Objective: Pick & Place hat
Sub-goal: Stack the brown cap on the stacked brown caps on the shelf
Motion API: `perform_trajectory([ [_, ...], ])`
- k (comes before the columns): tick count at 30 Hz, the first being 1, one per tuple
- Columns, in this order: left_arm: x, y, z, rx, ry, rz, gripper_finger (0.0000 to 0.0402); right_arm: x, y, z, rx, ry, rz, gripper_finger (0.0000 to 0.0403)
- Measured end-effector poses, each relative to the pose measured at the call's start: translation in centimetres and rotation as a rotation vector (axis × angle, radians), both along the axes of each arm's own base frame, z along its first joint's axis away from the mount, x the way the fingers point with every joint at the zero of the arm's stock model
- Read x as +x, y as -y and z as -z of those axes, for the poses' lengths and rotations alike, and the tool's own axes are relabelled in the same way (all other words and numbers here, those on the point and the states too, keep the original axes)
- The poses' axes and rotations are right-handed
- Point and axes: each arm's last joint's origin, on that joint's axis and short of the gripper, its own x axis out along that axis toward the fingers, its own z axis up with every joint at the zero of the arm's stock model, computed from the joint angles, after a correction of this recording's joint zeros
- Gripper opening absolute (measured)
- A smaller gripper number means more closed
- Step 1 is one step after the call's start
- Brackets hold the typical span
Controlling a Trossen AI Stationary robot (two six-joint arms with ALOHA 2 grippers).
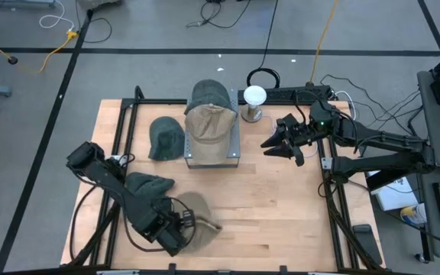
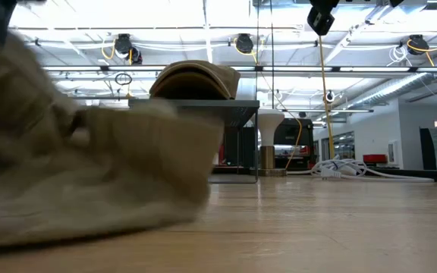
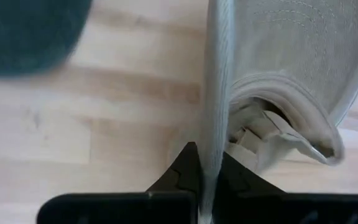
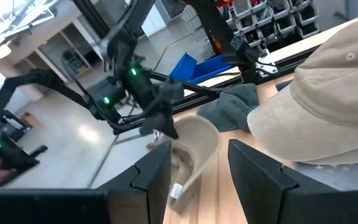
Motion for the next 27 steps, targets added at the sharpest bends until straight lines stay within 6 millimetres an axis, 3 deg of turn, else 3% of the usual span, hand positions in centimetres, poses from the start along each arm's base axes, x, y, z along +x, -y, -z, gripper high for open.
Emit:
perform_trajectory([
  [8,-1.2,-2.0,-5.9,0.190,0.117,0.141,0.0008,0.2,-1.1,-0.1,-0.040,0.017,-0.010,0.0160],
  [18,-2.3,-5.1,-10.9,0.396,0.250,0.368,0.0008,0.7,-2.8,-1.5,-0.031,0.161,-0.051,0.0257],
  [27,-3.2,-7.9,-14.6,0.656,0.397,0.495,0.0008,1.0,-4.1,-2.5,-0.044,0.263,0.195,0.0277],
])
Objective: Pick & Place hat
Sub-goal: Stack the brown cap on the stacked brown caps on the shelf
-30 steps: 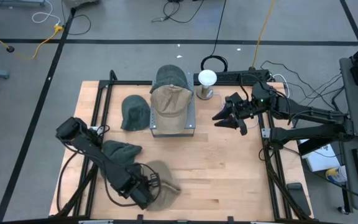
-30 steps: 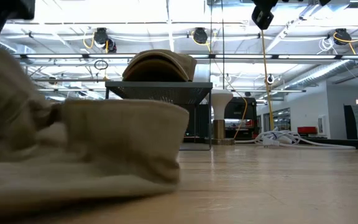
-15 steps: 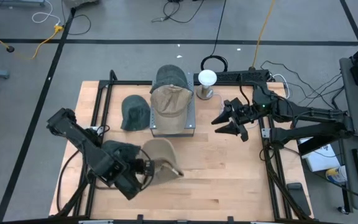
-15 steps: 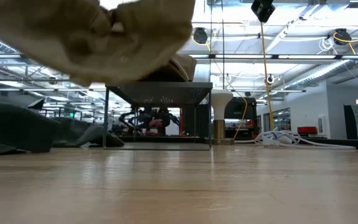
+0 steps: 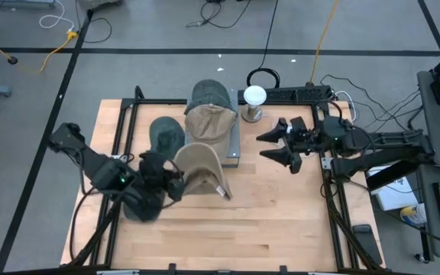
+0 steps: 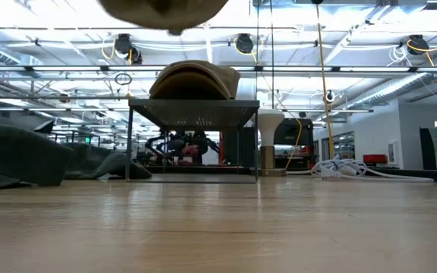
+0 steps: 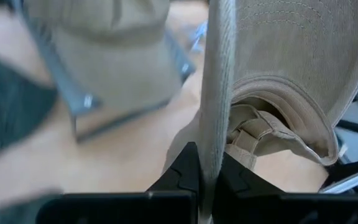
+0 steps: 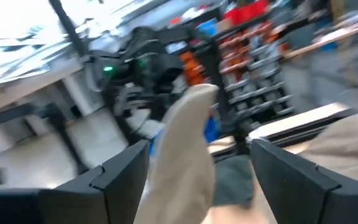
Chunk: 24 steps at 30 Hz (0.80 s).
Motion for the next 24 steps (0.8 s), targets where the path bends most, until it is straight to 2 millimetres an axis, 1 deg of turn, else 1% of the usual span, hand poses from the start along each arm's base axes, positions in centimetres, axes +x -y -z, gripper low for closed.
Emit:
perform_trajectory([
  [7,-0.2,-2.1,-2.7,0.191,0.071,0.100,0.0008,-0.1,-1.6,-0.2,-0.035,0.018,0.180,0.0262],
  [11,0.3,-3.0,-3.7,0.332,0.078,0.142,0.0008,0.0,-2.9,-0.3,-0.097,0.037,0.246,0.0256],
  [18,1.5,-3.9,-4.9,0.557,0.058,0.178,0.0008,0.7,-5.0,-0.4,-0.235,0.079,0.376,0.0254],
  [22,2.0,-4.4,-5.7,0.654,0.059,0.168,0.0008,1.0,-5.8,-0.5,-0.251,0.085,0.432,0.0253],
  [24,2.2,-4.5,-6.2,0.707,0.061,0.171,0.0008,1.2,-6.2,-1.1,-0.258,0.082,0.468,0.0253],
])
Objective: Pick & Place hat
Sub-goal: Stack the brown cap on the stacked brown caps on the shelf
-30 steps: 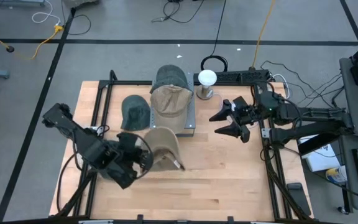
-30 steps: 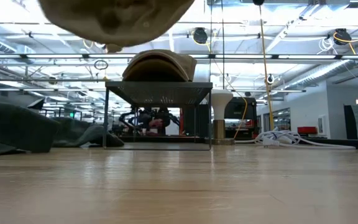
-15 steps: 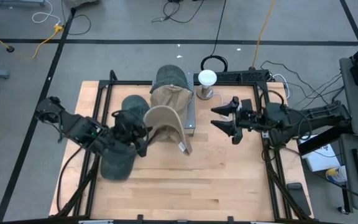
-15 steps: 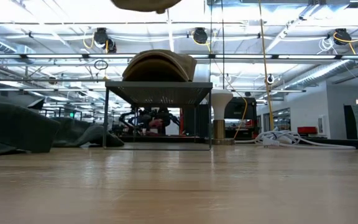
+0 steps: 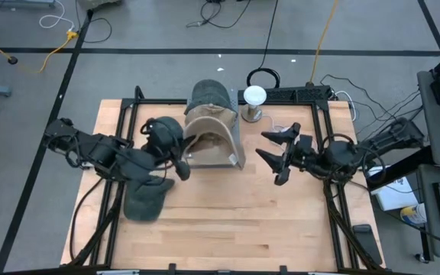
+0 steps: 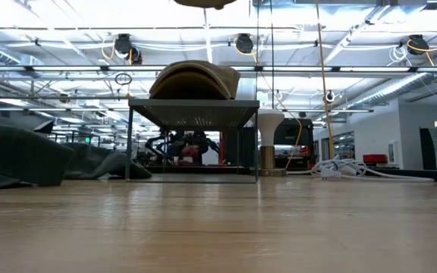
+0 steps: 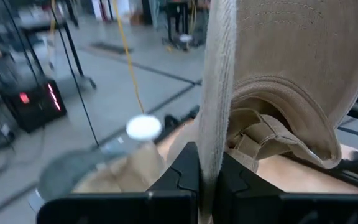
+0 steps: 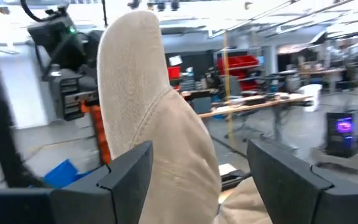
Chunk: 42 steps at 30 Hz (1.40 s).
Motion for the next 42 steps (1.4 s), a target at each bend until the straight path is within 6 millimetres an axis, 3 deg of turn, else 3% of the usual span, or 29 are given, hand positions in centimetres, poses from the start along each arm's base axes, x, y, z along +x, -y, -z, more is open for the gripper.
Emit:
perform_trajectory([
  [6,0.3,0.1,-1.4,0.163,-0.001,-0.003,0.0008,1.1,-1.6,-3.3,-0.173,-0.066,0.118,0.0253],
  [11,0.7,0.1,-2.5,0.242,0.031,-0.114,0.0008,2.1,-2.6,-5.9,-0.288,-0.126,0.204,0.0253],
  [20,0.2,-0.3,-4.4,0.273,0.072,-0.292,0.0008,3.2,-3.6,-9.0,-0.361,-0.110,0.217,0.0253],
  [25,0.5,-0.2,-4.4,0.292,0.056,-0.305,0.0008,4.0,-3.1,-9.4,-0.380,-0.114,0.252,0.0253],
  [42,2.1,1.3,-3.5,0.364,0.014,-0.208,0.0008,8.0,-2.8,-7.0,-0.398,-0.166,0.312,0.0243],
])
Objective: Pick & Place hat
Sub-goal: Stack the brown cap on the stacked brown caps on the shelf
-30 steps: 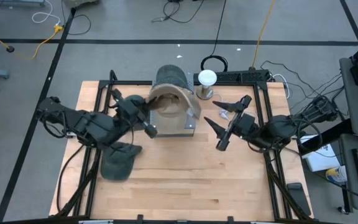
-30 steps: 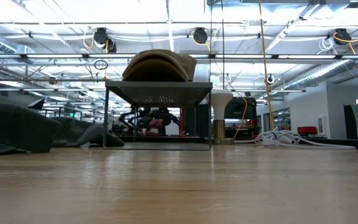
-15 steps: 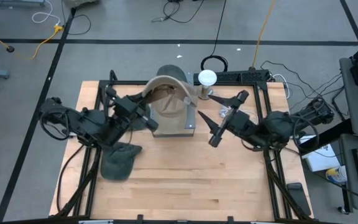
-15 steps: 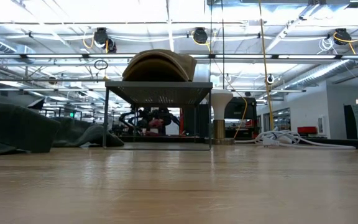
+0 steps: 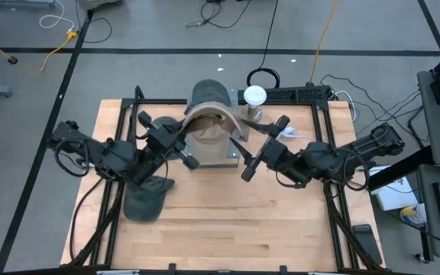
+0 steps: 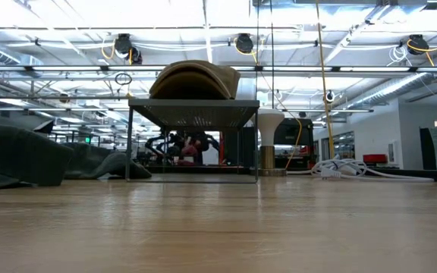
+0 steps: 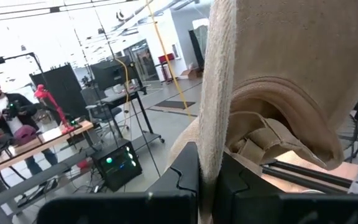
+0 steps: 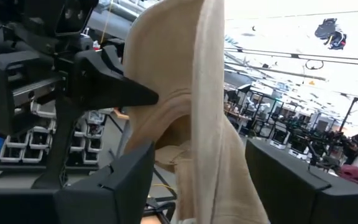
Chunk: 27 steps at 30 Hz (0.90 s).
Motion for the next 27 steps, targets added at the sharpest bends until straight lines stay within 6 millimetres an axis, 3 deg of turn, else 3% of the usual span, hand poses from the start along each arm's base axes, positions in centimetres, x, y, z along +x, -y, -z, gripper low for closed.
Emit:
perform_trajectory([
  [4,-0.1,0.3,0.0,0.009,-0.011,0.011,0.0008,0.0,-0.1,0.0,-0.001,-0.002,-0.002,0.0189],
  [12,-0.3,0.9,0.0,0.016,-0.020,0.027,0.0008,-0.1,0.0,-0.1,0.000,0.002,0.007,0.0017],
  [18,-0.4,1.2,0.0,0.005,-0.003,0.053,0.0052,-0.1,0.0,0.0,-0.020,-0.019,0.024,0.0007],
  [27,-2.2,3.6,-0.4,-0.001,0.017,0.200,0.0127,-1.5,-0.4,-1.1,-0.181,-0.094,0.107,0.0005],
])
